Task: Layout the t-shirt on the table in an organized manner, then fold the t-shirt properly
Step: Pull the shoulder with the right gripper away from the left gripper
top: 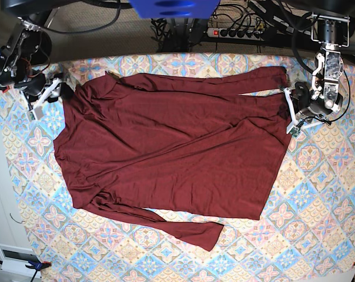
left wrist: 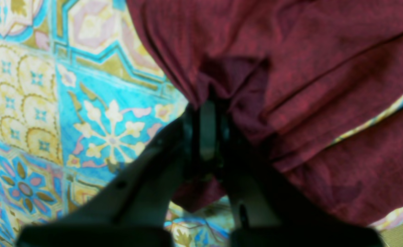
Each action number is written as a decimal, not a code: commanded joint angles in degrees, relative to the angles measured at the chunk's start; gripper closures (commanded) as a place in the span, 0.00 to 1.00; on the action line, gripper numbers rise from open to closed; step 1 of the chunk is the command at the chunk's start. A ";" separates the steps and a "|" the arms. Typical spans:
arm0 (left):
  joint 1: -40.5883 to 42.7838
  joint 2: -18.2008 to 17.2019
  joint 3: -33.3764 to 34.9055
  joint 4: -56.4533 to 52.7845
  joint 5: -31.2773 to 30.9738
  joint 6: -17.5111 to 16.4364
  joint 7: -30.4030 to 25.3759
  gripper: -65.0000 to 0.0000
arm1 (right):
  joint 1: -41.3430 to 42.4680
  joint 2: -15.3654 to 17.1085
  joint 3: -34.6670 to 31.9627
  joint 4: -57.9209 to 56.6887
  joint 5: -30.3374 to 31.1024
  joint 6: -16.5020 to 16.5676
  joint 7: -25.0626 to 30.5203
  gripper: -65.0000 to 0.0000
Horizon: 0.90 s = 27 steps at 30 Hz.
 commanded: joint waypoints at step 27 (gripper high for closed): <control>-0.49 -1.12 -0.66 0.75 -0.43 0.14 -0.39 1.00 | 3.76 -1.15 6.26 -4.40 1.07 0.14 2.26 0.99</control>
